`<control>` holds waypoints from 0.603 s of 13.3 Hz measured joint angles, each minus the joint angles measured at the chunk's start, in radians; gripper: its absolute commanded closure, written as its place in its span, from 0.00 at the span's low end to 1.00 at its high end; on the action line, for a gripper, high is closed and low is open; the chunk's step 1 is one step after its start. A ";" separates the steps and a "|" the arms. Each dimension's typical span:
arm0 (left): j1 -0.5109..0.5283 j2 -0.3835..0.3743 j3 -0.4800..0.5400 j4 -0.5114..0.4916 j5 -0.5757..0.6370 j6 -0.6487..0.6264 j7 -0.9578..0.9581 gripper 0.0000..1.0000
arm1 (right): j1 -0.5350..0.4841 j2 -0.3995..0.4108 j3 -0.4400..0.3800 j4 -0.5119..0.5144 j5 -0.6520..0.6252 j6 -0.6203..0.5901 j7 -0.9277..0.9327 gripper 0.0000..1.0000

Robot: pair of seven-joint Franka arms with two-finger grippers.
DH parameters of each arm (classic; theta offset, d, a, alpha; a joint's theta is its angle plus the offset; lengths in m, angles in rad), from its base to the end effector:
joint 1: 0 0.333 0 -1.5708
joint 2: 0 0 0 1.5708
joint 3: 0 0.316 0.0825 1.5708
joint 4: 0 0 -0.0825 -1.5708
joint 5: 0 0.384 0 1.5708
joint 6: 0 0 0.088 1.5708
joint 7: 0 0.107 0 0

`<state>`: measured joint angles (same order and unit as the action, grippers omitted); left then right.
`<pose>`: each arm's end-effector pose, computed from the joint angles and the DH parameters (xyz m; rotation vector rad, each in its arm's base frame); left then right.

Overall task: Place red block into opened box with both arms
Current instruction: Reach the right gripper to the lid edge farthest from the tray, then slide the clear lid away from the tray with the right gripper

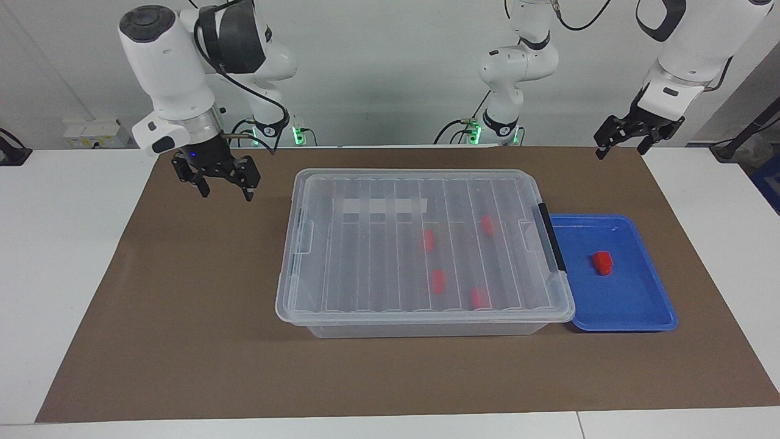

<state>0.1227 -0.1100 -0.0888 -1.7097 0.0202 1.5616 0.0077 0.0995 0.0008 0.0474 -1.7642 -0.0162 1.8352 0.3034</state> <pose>0.5172 0.0172 0.6170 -3.1116 -0.0416 0.0609 0.5648 0.0822 0.5552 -3.1301 0.2396 -0.1130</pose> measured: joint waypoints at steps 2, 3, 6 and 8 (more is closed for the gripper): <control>0.000 0.000 0.000 0.000 0.000 0.000 0.000 0.00 | 0.053 0.003 0.001 -0.043 0.000 0.055 0.059 0.03; 0.000 0.000 -0.001 0.000 0.000 0.000 0.000 0.00 | 0.074 0.004 0.001 -0.069 0.000 0.087 0.084 0.03; 0.000 0.000 -0.001 0.000 0.000 0.000 0.000 0.00 | 0.111 0.005 0.002 -0.149 0.000 0.177 0.121 0.02; 0.000 0.000 -0.001 0.000 0.000 0.000 0.000 0.00 | 0.113 0.003 0.002 -0.196 0.000 0.209 0.121 0.02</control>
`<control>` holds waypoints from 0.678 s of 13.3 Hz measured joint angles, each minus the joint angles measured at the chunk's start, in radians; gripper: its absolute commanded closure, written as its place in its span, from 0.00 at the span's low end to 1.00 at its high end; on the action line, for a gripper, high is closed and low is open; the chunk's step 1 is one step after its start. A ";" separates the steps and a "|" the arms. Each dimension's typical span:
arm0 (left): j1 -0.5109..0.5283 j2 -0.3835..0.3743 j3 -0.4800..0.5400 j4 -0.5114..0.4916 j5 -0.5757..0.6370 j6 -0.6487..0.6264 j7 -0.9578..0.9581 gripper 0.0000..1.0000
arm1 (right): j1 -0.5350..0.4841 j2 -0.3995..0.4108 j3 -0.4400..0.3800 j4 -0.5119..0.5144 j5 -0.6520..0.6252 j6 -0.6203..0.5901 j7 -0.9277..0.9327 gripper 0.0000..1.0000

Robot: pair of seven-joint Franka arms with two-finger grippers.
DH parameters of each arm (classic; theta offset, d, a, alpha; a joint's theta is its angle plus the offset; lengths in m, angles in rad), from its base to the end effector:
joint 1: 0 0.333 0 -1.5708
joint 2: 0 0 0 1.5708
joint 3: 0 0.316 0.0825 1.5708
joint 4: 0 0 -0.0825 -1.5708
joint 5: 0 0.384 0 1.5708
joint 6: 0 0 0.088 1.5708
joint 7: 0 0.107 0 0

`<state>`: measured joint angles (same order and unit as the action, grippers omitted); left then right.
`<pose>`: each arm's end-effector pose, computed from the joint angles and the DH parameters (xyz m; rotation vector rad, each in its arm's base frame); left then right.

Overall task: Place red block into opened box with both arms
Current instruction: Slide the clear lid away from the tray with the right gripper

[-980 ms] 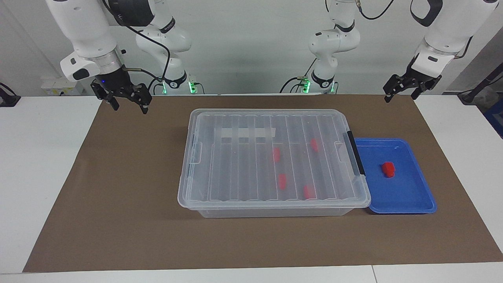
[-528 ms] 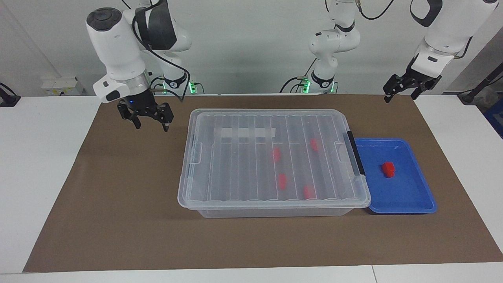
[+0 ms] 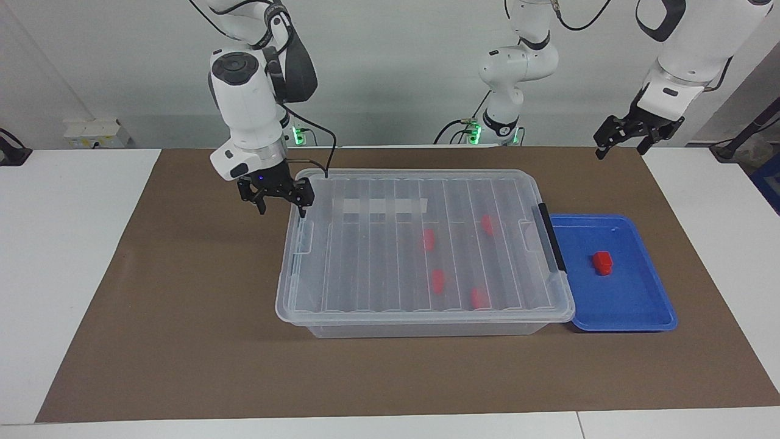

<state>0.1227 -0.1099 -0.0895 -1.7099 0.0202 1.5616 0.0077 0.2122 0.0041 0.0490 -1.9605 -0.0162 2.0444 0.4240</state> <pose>0.5173 0.0169 0.6169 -3.1115 -0.0405 0.0614 0.5473 0.1454 0.4779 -3.1164 0.2436 -0.1252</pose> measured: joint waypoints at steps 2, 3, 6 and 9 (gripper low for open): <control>0.000 0.000 0.000 0.000 0.000 0.000 0.000 0.00 | 0.000 -0.007 0.000 -0.030 0.000 0.005 0.000 0.02; 0.000 0.000 0.000 0.000 0.000 0.000 0.000 0.00 | -0.001 -0.013 0.000 -0.040 0.000 0.005 0.000 0.02; 0.000 0.000 0.000 0.000 0.000 0.000 0.000 0.00 | -0.012 -0.029 -0.001 -0.060 0.000 0.003 -0.008 0.03; 0.000 0.000 0.000 0.000 0.000 0.000 0.000 0.00 | -0.035 -0.039 -0.002 -0.080 0.000 0.002 -0.051 0.03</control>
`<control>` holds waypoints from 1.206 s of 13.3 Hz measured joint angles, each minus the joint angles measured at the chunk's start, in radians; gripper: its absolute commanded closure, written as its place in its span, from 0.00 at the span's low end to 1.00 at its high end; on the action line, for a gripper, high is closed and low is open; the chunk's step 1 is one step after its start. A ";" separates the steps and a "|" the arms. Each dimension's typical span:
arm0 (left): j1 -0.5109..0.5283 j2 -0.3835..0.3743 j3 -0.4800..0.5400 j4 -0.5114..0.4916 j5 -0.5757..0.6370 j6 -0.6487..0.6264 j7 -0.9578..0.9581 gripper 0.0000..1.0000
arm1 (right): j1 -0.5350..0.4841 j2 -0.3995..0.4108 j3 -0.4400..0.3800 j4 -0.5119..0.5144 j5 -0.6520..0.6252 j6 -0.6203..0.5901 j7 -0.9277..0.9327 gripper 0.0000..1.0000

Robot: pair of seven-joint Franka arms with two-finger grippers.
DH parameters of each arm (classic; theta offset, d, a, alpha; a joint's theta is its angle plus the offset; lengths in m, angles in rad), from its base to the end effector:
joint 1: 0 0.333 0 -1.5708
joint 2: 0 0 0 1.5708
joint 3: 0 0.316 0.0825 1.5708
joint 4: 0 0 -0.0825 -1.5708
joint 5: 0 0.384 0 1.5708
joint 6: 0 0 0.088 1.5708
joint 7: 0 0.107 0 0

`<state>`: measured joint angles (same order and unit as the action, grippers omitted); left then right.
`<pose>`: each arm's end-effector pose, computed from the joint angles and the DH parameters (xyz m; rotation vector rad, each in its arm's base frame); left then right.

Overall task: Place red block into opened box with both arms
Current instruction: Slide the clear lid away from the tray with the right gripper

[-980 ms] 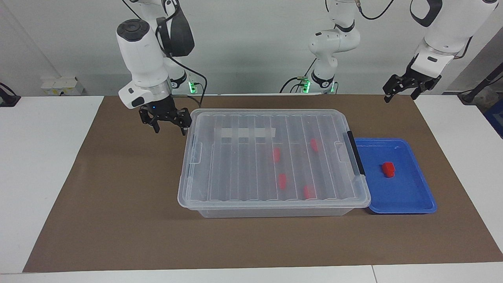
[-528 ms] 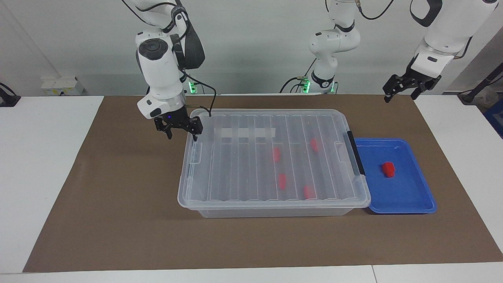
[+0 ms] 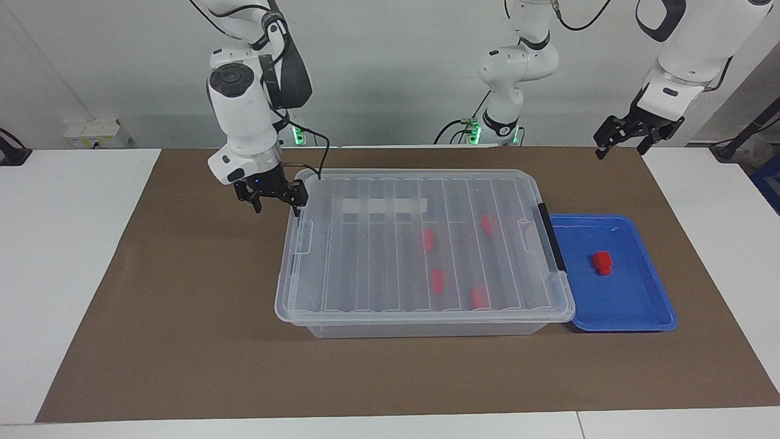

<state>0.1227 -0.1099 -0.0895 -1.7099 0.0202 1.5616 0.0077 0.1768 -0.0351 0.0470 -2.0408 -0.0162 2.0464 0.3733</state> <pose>0.5173 0.0169 0.6169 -3.1115 -0.0405 0.0614 0.5332 0.1207 0.4614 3.1294 -0.2231 0.0684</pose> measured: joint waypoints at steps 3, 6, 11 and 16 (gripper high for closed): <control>0.000 0.000 0.000 0.000 0.000 0.000 0.000 0.00 | -0.057 -0.010 -0.001 -0.011 0.000 -0.008 -0.107 0.03; 0.000 0.000 0.000 0.000 0.000 0.000 0.000 0.00 | -0.136 -0.015 -0.003 -0.012 0.000 -0.025 -0.243 0.02; 0.000 0.000 0.000 0.000 0.000 0.001 0.000 0.00 | -0.250 -0.019 -0.005 -0.012 0.000 -0.027 -0.462 0.02; 0.000 0.001 0.001 -0.013 0.000 0.044 0.000 0.00 | -0.329 -0.019 -0.006 -0.012 0.000 -0.026 -0.617 0.01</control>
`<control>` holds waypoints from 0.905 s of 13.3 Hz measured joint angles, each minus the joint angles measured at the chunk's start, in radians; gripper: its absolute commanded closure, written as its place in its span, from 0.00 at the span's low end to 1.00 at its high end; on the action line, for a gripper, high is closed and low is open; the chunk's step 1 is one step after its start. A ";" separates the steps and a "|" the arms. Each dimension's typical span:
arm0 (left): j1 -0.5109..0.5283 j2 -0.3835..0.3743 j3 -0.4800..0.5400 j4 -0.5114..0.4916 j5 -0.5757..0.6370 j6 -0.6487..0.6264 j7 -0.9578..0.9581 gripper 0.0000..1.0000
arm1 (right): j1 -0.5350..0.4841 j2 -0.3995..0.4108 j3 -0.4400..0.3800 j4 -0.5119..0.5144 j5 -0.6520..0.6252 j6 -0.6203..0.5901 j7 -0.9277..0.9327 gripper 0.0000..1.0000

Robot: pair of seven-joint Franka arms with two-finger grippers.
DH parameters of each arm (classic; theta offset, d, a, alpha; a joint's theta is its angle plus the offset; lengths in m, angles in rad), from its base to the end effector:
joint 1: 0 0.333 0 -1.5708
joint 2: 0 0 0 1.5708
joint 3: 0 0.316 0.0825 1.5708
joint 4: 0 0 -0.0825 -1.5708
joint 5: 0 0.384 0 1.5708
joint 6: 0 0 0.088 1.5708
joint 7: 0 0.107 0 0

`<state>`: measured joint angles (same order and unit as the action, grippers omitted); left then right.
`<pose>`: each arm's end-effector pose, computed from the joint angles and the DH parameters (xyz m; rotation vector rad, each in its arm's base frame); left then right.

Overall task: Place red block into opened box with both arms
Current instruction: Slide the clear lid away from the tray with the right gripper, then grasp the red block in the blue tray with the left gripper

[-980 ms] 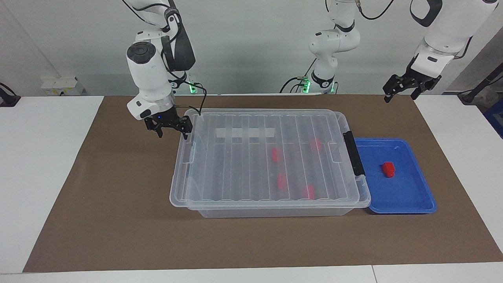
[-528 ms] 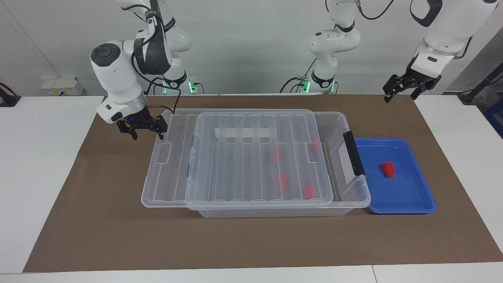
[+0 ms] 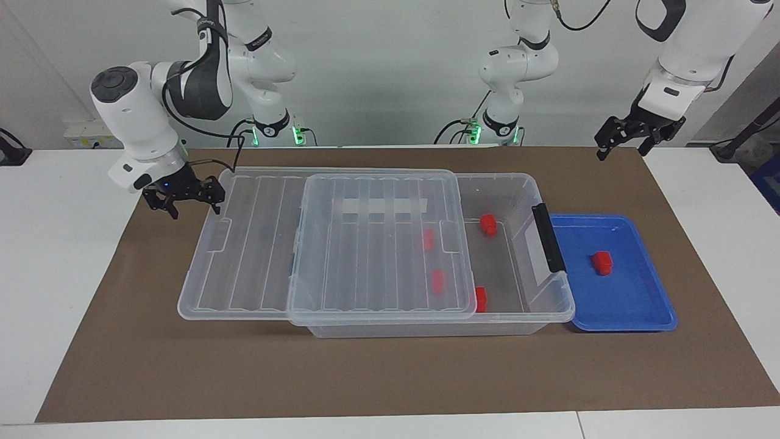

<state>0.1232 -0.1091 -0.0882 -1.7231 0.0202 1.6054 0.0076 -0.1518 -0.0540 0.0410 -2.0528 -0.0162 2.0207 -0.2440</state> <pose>0.5217 0.0179 0.6140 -3.1117 -0.0423 0.0150 0.5359 -0.0603 0.4636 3.1133 0.2184 0.0289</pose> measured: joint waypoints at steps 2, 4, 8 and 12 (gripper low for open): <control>0.001 0.003 0.003 -0.061 0.000 0.098 0.000 0.00 | -0.024 0.000 0.000 0.000 0.000 0.000 -0.038 0.01; 0.003 0.020 0.019 -0.154 0.000 0.241 0.000 0.00 | -0.029 0.000 0.000 0.000 0.000 0.000 -0.044 0.01; 0.004 0.140 0.063 -0.248 0.001 0.494 0.029 0.00 | -0.029 0.000 0.000 0.006 0.000 0.000 -0.044 0.01; 0.004 0.239 0.075 -0.327 0.001 0.724 0.042 0.00 | -0.029 0.000 0.000 0.014 0.000 -0.001 -0.044 0.01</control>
<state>0.1269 0.1298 -0.0134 -2.0505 0.0209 2.3289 0.0498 -0.1805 -0.0541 0.0407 -2.0388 -0.0162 2.0200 -0.2877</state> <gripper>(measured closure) 0.000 0.004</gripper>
